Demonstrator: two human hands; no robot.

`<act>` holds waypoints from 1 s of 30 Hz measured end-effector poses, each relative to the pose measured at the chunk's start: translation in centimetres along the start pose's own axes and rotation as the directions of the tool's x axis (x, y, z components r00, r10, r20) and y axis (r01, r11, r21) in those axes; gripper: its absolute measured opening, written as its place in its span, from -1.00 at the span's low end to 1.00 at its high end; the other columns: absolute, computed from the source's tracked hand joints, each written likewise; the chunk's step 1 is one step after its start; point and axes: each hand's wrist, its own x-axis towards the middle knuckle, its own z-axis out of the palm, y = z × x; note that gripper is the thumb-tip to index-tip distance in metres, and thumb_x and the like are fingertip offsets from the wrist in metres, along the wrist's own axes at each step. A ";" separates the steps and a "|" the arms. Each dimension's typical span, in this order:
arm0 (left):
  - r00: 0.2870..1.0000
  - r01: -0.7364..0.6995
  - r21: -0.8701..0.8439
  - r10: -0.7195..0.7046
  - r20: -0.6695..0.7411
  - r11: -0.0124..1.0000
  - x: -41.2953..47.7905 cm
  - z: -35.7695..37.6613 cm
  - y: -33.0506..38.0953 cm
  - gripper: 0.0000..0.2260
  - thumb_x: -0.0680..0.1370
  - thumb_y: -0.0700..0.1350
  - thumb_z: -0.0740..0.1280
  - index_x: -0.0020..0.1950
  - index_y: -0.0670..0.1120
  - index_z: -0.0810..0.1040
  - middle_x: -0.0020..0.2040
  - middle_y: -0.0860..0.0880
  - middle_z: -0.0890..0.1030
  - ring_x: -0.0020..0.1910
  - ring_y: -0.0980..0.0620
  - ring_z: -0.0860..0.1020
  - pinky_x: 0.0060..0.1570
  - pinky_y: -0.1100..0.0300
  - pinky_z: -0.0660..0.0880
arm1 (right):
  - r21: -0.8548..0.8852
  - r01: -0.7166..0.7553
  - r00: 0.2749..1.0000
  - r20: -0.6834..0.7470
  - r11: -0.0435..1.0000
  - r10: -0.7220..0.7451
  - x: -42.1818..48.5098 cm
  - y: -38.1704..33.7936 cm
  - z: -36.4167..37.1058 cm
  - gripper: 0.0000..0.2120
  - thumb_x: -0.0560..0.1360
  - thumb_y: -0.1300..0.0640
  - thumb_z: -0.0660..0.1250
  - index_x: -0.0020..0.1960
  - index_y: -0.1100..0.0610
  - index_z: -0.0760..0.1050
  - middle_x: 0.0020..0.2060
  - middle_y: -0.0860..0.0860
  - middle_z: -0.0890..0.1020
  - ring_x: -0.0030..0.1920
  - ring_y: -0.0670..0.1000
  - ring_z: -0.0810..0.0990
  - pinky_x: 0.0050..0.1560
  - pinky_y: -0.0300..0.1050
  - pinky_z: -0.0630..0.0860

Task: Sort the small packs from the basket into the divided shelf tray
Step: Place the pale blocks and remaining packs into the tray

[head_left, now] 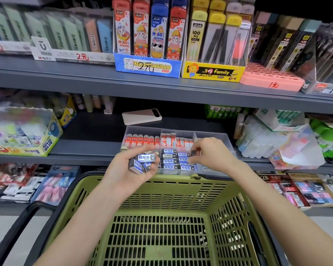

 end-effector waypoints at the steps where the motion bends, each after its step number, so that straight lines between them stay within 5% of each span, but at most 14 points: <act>1: 1.000 0.000 0.012 0.000 0.000 1.000 0.0 0.0 -0.1 -0.81 0.32 -0.25 0.40 -0.13 -0.31 0.67 -0.22 -0.22 0.62 -0.26 -0.07 0.57 -0.40 0.21 0.50 | -0.062 0.019 1.000 0.020 0.998 -0.018 0.4 -0.4 0.2 -0.77 0.39 -0.04 0.42 -0.10 0.11 0.62 -0.22 -0.01 0.64 -0.17 -0.01 0.54 -0.21 -0.15 0.38; 6: 1.000 0.009 0.022 -0.009 -0.004 1.000 0.1 -0.2 -0.1 -0.84 0.39 -0.26 0.37 -0.11 -0.32 0.66 -0.21 -0.22 0.60 -0.27 -0.08 0.57 -0.41 0.20 0.48 | 0.080 0.080 0.982 0.167 0.994 -0.092 1.4 -1.3 0.7 -0.70 0.43 -0.07 0.40 -0.32 0.14 0.51 -0.44 -0.02 0.48 -0.37 -0.04 0.43 -0.39 -0.17 0.27; 10: 1.000 0.007 0.036 -0.007 -0.002 0.999 0.2 -0.2 0.0 -0.81 0.36 -0.26 0.38 -0.09 -0.32 0.66 -0.21 -0.22 0.62 -0.27 -0.08 0.58 -0.41 0.19 0.48 | 0.043 0.078 0.981 0.176 0.996 -0.084 1.2 -0.6 1.0 -0.73 0.47 -0.04 0.35 -0.10 0.17 0.62 -0.24 0.07 0.62 -0.21 0.06 0.53 -0.33 -0.17 0.32; 15: 1.000 0.010 0.043 -0.010 -0.014 0.999 0.4 -0.4 -0.2 -0.85 0.38 -0.26 0.39 -0.11 -0.30 0.67 -0.20 -0.20 0.63 -0.24 -0.07 0.57 -0.39 0.19 0.49 | -0.054 0.100 0.992 0.082 0.993 -0.096 0.9 -0.2 0.8 -0.76 0.46 -0.09 0.35 -0.05 0.08 0.61 0.05 0.11 0.63 -0.09 0.03 0.57 -0.31 -0.17 0.25; 19: 1.000 0.011 0.059 -0.011 -0.013 0.998 0.4 -0.3 -0.3 -0.83 0.33 -0.24 0.41 -0.14 -0.29 0.68 -0.21 -0.20 0.64 -0.25 -0.05 0.57 -0.38 0.20 0.49 | -0.157 0.156 0.983 0.119 0.975 -0.138 1.3 -0.5 0.7 -0.76 0.45 -0.11 0.34 0.03 -0.01 0.60 0.02 -0.03 0.63 0.06 -0.01 0.54 -0.29 -0.23 0.18; 25: 1.000 0.007 0.062 -0.007 -0.004 0.998 0.5 -0.3 -0.2 -0.80 0.27 -0.24 0.43 -0.15 -0.30 0.68 -0.19 -0.22 0.65 -0.24 -0.09 0.60 -0.35 0.19 0.53 | 0.068 0.155 0.969 0.183 0.986 -0.165 1.0 -0.7 0.3 -0.80 0.53 0.10 0.27 0.08 0.06 0.62 0.00 -0.05 0.66 -0.13 -0.10 0.50 -0.01 -0.18 0.43; 27: 1.000 0.006 0.062 -0.006 0.000 0.998 0.5 -0.1 -0.2 -0.76 0.28 -0.25 0.43 -0.10 -0.31 0.68 -0.13 -0.25 0.66 -0.20 -0.13 0.62 -0.27 0.16 0.58 | 0.087 0.143 0.971 0.182 0.986 -0.157 0.7 -0.6 0.2 -0.80 0.54 0.14 0.25 0.06 0.09 0.63 -0.01 -0.04 0.66 -0.10 -0.09 0.53 -0.07 -0.20 0.40; 30: 1.000 0.004 0.064 -0.004 0.011 0.998 0.6 0.0 -0.4 -0.65 0.26 -0.25 0.45 0.01 -0.35 0.64 -0.08 -0.29 0.65 -0.13 -0.21 0.63 -0.20 0.08 0.61 | -0.020 0.131 0.991 0.021 0.991 -0.130 -0.1 -0.9 0.1 -0.77 0.56 0.03 0.23 0.10 0.03 0.61 0.01 -0.06 0.65 -0.09 -0.07 0.54 -0.10 -0.18 0.41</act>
